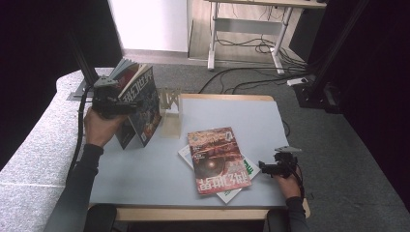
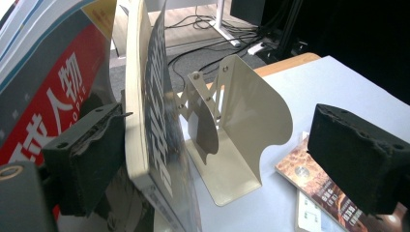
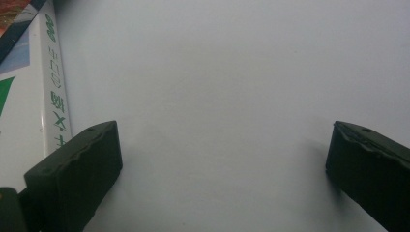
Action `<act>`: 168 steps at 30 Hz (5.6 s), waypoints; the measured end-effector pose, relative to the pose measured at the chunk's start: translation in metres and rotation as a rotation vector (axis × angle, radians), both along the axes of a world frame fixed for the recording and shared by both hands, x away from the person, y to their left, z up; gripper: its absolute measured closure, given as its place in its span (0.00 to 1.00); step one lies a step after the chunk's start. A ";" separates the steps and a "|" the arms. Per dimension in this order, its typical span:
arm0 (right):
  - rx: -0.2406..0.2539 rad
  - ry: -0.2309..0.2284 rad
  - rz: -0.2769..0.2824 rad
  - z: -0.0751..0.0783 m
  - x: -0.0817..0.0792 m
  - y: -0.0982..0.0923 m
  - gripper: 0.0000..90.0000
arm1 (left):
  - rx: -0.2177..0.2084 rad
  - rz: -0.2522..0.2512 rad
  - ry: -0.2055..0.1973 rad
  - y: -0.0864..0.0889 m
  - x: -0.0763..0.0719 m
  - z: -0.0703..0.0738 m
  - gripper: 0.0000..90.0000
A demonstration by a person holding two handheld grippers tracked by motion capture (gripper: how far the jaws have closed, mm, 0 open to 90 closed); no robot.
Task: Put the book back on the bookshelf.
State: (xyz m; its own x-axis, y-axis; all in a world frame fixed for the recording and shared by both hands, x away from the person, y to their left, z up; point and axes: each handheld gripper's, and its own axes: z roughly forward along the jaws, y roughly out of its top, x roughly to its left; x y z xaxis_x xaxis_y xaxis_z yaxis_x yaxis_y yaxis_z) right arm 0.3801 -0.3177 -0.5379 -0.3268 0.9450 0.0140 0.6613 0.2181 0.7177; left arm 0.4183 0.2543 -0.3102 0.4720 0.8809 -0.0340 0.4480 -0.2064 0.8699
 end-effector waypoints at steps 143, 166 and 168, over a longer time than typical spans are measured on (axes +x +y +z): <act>0.015 -0.074 0.159 0.021 -0.030 0.026 0.00 | 0.233 -0.350 0.256 -0.091 -0.045 -0.219 0.00; 0.023 -0.046 0.375 0.021 -0.060 0.085 0.00 | 0.232 -0.350 0.256 -0.091 -0.045 -0.219 0.00; 0.028 -0.042 0.390 0.020 -0.063 0.089 0.00 | 0.232 -0.350 0.256 -0.091 -0.045 -0.219 0.00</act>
State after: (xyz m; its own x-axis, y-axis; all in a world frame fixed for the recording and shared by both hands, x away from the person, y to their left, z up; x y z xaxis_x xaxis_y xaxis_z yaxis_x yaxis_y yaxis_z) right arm 0.3174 -0.2291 -0.5175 -0.6622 0.7491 0.0169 0.5024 0.4271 0.7518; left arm 0.3731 0.1628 -0.5292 0.7431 0.6692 -0.0091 0.5104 -0.5579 0.6544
